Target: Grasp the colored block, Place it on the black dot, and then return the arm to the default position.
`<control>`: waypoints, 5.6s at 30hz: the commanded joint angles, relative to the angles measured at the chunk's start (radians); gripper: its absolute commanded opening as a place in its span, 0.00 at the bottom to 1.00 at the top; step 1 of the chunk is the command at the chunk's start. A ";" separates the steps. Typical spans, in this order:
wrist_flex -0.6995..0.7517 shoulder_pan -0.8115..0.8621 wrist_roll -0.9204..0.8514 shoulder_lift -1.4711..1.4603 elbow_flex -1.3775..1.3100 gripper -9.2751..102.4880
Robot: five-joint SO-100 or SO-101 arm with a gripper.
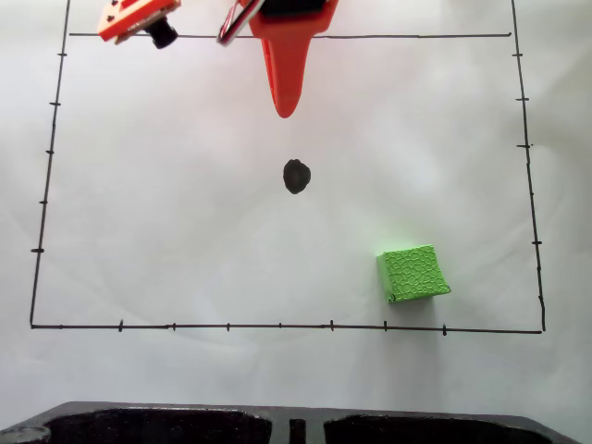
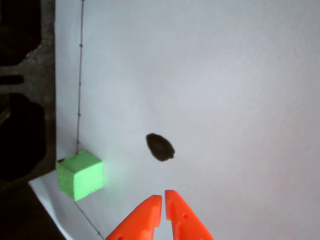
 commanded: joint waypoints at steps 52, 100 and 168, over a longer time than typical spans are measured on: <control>-0.161 -0.032 -0.114 -0.589 -0.420 0.08; 0.187 -0.236 0.345 -1.736 -1.493 0.36; 0.391 -0.222 0.179 -1.799 -1.571 0.16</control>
